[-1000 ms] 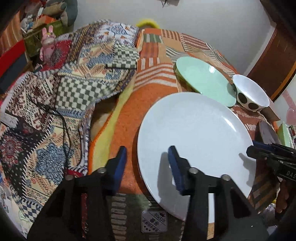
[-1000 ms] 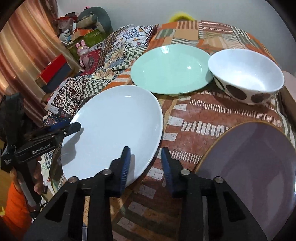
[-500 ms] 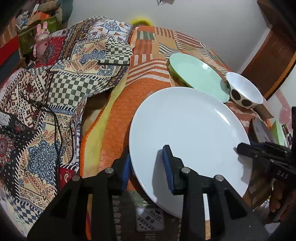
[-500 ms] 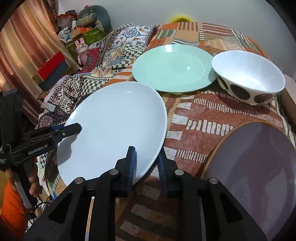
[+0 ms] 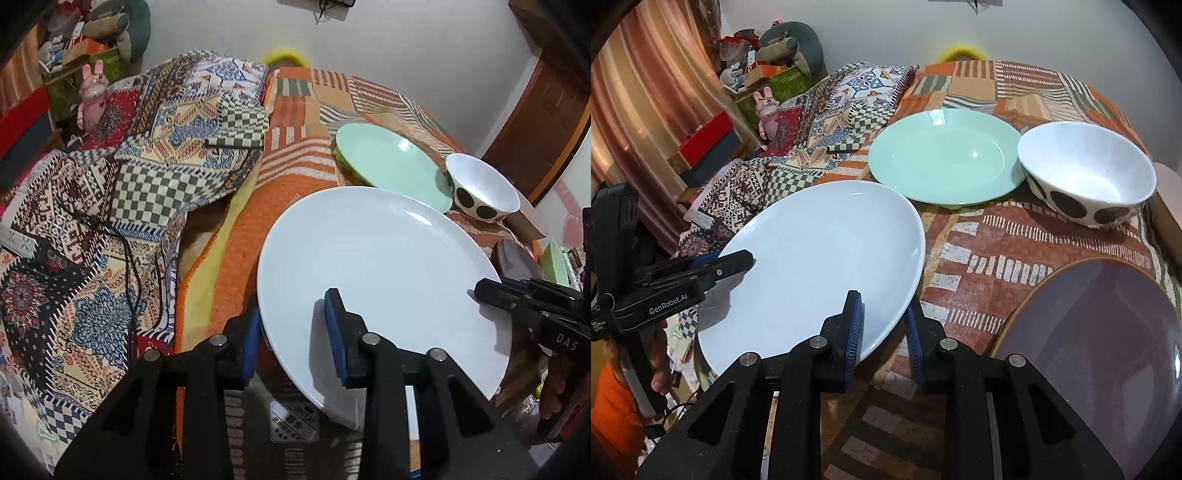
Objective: Organize plates and bowls
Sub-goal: 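Lift the white plate with the left tool toward the purple plate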
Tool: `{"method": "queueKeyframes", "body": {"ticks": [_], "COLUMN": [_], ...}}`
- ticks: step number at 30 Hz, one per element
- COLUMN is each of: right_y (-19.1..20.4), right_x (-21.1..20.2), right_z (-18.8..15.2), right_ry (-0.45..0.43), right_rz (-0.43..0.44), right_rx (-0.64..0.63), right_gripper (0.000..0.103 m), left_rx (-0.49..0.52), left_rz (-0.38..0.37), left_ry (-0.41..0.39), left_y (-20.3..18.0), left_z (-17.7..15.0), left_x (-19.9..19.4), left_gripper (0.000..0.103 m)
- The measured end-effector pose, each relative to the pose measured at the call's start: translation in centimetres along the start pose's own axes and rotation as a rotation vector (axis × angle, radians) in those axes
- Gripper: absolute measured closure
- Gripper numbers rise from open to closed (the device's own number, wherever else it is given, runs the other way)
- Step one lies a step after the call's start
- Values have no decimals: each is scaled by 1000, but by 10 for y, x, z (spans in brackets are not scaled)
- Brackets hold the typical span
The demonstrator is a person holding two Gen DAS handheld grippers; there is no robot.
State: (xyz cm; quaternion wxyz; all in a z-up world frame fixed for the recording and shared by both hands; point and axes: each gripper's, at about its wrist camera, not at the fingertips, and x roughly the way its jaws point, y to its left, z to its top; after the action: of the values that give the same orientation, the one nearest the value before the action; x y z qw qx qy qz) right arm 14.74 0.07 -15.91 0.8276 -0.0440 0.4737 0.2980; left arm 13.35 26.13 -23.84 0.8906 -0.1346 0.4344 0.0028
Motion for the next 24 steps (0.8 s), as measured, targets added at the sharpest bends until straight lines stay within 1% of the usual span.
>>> {"method": "queueKeyframes", "body": {"ticks": [8,13,24], "right_y": [-2,-7,-39], "right_x": [-22,-43,-97], "right_z": [4,5,-2], "right_ry": [-60,-105,-213], "right_rz": [21,26,-1], "right_rx": [-3,-9,17], "right_gripper": [82,82,82], "left_rx": [46,71,148], "left_rz": [29,34,6], "left_ry": [-66,-99,-169], "left_y": [-20,-36,-100], "left_z": [10,17,27], "left_x": [-28,-44,-72], "left_gripper": [70,69,69]}}
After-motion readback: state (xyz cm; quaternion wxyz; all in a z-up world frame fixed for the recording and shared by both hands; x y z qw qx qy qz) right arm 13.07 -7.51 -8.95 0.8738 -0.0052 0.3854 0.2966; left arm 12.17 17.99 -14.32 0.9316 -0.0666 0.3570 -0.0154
